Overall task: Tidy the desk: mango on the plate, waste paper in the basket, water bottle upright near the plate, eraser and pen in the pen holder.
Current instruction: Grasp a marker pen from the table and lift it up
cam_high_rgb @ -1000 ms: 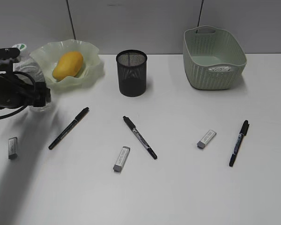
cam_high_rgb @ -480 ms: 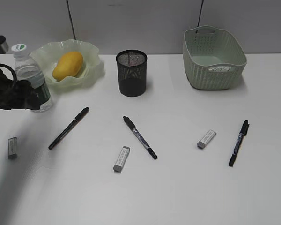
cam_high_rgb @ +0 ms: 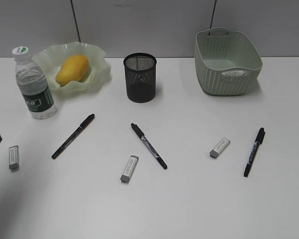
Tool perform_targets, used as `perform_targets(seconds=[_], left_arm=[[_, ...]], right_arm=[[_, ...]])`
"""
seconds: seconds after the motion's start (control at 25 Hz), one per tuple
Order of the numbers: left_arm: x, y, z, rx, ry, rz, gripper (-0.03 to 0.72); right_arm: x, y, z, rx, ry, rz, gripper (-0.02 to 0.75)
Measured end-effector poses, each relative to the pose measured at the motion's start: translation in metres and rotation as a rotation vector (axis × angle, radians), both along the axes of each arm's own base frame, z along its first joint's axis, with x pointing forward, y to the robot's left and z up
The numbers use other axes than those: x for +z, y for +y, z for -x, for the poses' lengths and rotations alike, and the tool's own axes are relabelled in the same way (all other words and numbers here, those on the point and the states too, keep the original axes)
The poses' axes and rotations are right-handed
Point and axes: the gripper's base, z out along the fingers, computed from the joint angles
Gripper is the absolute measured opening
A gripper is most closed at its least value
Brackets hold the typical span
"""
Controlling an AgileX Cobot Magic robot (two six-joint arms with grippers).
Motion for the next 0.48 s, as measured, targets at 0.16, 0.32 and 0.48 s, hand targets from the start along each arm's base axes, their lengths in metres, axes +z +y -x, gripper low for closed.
perform_targets(seconds=[0.16, 0.32, 0.48], left_arm=[[0.020, 0.004, 0.025, 0.005, 0.043, -0.019, 0.563], [0.046, 0.008, 0.052, 0.006, -0.030, -0.015, 0.547], [0.060, 0.012, 0.088, 0.032, -0.158, 0.007, 0.545]], right_arm=[[-0.002, 0.000, 0.001, -0.002, 0.019, 0.007, 0.584], [-0.002, 0.000, 0.001, -0.003, 0.028, -0.001, 0.584], [-0.002, 0.000, 0.001, -0.005, 0.030, -0.006, 0.584]])
